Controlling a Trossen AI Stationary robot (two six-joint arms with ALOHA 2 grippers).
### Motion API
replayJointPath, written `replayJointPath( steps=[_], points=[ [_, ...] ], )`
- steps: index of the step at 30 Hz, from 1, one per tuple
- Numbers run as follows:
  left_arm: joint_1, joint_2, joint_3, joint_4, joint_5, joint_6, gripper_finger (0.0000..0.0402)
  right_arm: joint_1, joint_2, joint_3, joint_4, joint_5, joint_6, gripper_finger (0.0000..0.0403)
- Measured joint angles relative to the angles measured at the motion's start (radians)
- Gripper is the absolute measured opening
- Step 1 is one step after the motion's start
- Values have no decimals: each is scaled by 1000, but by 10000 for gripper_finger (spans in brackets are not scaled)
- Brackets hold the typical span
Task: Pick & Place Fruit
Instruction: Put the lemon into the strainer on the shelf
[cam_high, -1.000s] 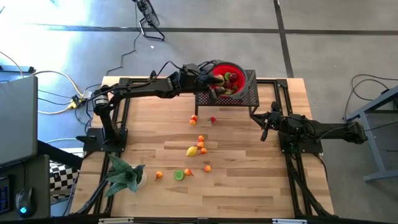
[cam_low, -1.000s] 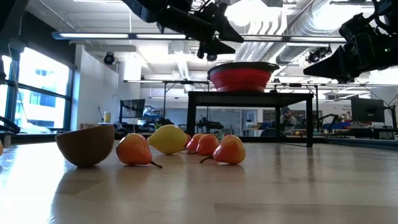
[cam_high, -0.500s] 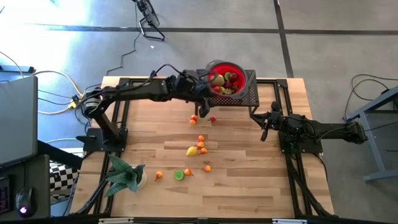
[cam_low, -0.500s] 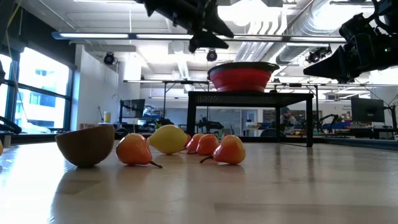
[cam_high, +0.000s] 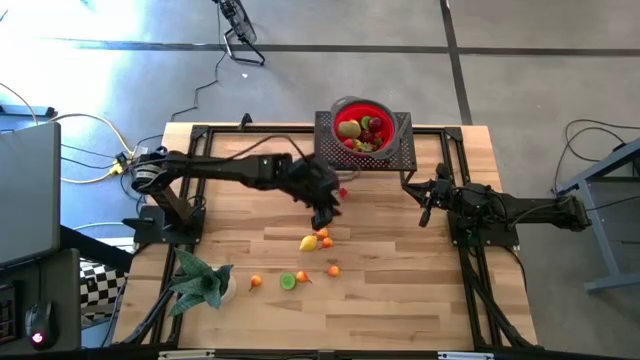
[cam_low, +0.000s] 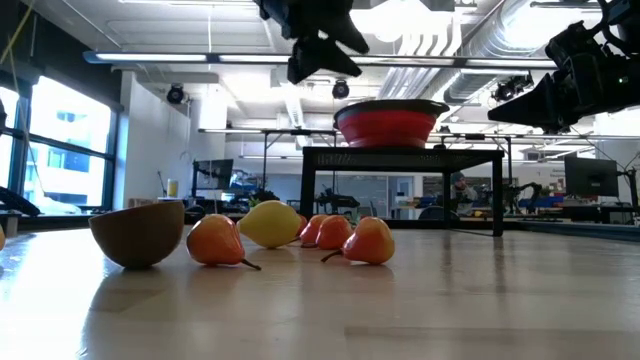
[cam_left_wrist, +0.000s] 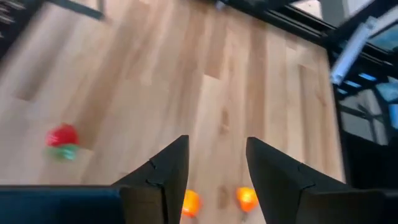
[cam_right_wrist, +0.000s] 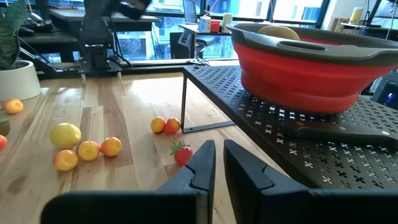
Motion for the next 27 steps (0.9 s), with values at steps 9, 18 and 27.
replayJointPath(
  steps=[9, 18, 27],
  points=[
    [-106, 0, 0, -25, -97, -146, 154, 0, 0, 0, 0, 0, 0, 26],
    [-144, 0, 0, -117, -112, -245, 154, 0, 0, 0, 0, 0, 7, 26],
    [-143, 1, 0, -316, -151, -325, 154, 0, 0, 0, 0, -8, 8, 26]
  ],
)
